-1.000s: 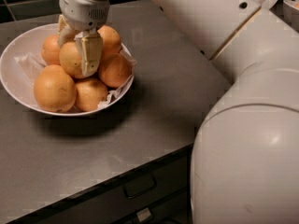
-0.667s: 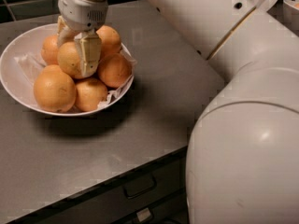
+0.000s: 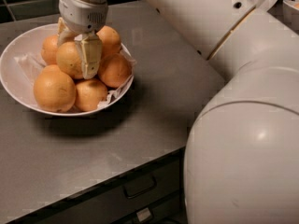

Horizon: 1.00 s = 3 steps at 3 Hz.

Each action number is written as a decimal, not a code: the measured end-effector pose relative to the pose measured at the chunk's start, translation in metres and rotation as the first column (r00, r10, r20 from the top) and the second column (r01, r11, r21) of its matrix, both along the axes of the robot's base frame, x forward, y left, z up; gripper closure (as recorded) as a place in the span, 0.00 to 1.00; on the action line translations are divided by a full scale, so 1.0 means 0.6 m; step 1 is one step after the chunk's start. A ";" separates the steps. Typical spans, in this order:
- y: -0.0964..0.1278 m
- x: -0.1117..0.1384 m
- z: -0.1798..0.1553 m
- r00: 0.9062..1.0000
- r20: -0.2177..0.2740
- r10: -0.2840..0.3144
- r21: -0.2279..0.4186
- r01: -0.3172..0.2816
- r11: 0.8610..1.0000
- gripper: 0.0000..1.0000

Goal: Pick orange from white bowl

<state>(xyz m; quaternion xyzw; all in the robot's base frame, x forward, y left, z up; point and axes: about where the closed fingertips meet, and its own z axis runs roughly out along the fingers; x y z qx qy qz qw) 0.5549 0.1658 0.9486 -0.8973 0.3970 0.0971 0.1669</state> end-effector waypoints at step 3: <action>-0.004 0.004 -0.005 1.000 -0.005 -0.004 0.009 0.004 1.000 0.95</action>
Offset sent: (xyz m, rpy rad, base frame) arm 0.0022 -0.0019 -0.0024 0.0074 0.0045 -0.0034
